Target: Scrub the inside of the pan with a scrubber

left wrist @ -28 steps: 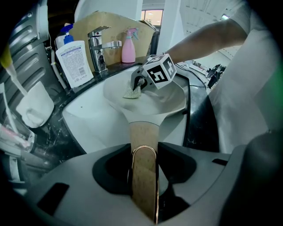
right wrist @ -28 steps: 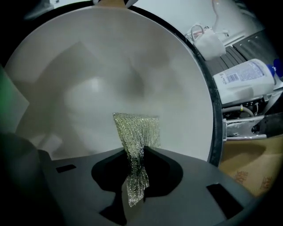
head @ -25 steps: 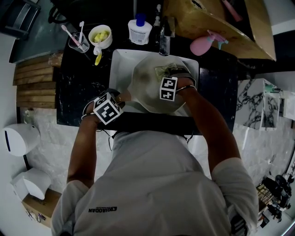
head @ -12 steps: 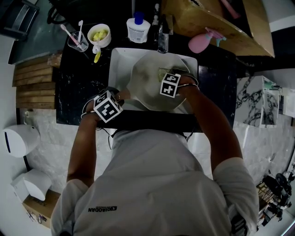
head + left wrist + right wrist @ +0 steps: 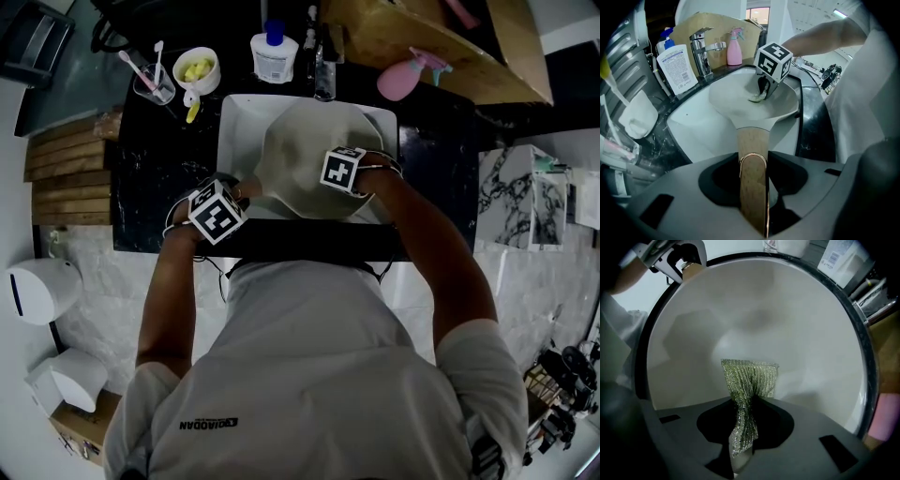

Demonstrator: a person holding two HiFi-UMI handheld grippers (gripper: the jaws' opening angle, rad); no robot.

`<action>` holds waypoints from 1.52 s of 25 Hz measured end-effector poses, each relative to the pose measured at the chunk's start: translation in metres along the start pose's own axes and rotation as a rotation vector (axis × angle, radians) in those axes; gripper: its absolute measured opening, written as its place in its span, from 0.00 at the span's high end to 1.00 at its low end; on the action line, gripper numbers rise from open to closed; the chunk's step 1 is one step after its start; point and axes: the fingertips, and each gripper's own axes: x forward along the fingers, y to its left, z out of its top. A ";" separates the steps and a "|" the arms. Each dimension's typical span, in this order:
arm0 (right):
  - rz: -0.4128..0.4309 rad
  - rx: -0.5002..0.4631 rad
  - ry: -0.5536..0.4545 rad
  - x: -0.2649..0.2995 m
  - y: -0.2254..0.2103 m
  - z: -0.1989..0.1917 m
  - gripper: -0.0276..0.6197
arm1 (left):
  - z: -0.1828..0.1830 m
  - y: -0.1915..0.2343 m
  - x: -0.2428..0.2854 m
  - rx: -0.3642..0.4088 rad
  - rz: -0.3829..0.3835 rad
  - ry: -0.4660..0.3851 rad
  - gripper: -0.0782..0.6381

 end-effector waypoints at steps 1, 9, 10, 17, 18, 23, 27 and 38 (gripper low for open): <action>0.028 0.026 0.014 0.000 0.006 -0.004 0.81 | 0.000 0.000 0.000 0.001 0.001 0.001 0.64; 0.248 0.101 -0.046 -0.006 0.048 0.006 0.81 | 0.000 0.001 0.000 0.011 0.013 0.002 0.64; 0.281 0.118 -0.060 -0.006 0.053 0.008 0.81 | 0.000 0.000 0.000 0.012 0.013 0.001 0.64; 0.504 0.279 -0.172 -0.015 0.071 0.032 0.81 | 0.000 -0.001 0.000 0.010 0.007 -0.001 0.64; 0.529 0.297 -0.188 -0.017 0.074 0.037 0.81 | 0.000 -0.001 0.000 0.010 0.007 -0.002 0.64; 0.591 0.348 -0.246 -0.024 0.082 0.051 0.82 | 0.000 0.000 -0.001 0.021 0.019 -0.005 0.64; 0.583 0.392 -0.305 -0.032 0.081 0.055 0.82 | 0.001 0.000 -0.001 0.034 0.024 -0.015 0.64; 0.051 0.618 -0.711 -0.099 0.042 0.050 0.83 | -0.002 -0.001 -0.030 0.169 0.067 -0.048 0.62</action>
